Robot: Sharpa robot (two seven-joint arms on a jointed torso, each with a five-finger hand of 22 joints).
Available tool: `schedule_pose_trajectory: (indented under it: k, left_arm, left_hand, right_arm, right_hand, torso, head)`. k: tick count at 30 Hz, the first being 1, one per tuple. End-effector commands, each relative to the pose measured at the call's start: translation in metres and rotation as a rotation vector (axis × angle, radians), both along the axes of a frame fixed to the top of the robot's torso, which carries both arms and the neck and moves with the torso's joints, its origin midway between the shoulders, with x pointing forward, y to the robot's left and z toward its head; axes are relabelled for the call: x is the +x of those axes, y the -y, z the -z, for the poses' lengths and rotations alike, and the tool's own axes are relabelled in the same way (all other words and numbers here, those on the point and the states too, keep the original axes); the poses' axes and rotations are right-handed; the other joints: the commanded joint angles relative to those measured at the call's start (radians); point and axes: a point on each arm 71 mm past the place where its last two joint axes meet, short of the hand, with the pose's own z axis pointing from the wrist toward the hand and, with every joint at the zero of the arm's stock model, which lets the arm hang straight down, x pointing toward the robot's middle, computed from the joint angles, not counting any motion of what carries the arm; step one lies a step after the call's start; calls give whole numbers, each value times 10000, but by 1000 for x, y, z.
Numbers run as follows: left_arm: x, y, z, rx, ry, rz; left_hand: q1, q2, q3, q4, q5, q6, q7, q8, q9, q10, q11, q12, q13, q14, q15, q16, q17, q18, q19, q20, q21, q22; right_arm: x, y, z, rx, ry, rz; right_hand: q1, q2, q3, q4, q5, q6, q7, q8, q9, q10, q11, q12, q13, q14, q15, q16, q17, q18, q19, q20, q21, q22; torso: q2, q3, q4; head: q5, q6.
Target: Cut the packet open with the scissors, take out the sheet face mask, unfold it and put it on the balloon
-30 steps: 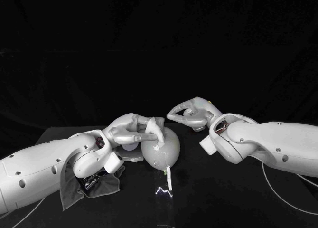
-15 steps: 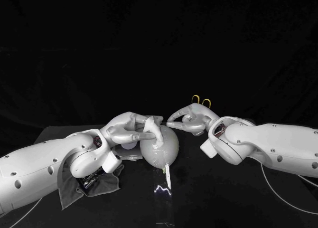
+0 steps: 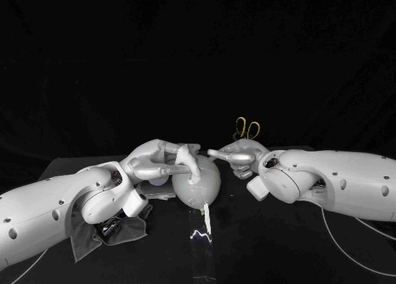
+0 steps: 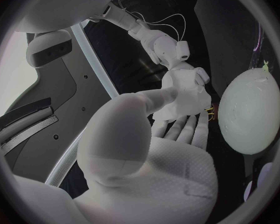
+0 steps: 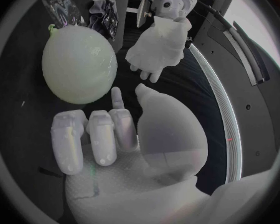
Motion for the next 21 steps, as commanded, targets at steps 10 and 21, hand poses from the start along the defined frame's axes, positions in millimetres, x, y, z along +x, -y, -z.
schedule_pose_trajectory:
  k: [10, 21]
  left_arm:
    - [-3, 0, -5, -522, 48, 23]
    - [-5, -1, -7, -611, 66, -9]
  left_hand:
    - [-70, 44, 56, -62, 39, -74, 337, 51, -14, 111, -12, -4, 11, 80, 6, 17, 16, -80, 139, 5, 24, 17]
    - [-72, 48, 63, -66, 39, -79, 339, 58, -16, 126, -12, -2, 13, 92, 5, 20, 18, -77, 151, 4, 27, 19]
  right_arm:
    - [-29, -23, 10, 2220, -2065, -657]
    - [-37, -32, 15, 2708, -2263, -646]
  right_hand:
    - [-146, 205, -301, -59, 42, 134, -15, 82, -22, 1026, -86, 727, 2630, 1027, -66, 42, 2628, -63, 1027, -28, 34, 2628]
    - [-120, 210, -354, -71, 53, 123, -12, 89, -27, 1026, -87, 727, 2630, 1027, -69, 42, 2628, -63, 1027, -34, 34, 2628]
  torso:
    - [0, -2, 16]
    - [-5, -3, 22]
  head:
    - [-134, -37]
    - [-143, -38]
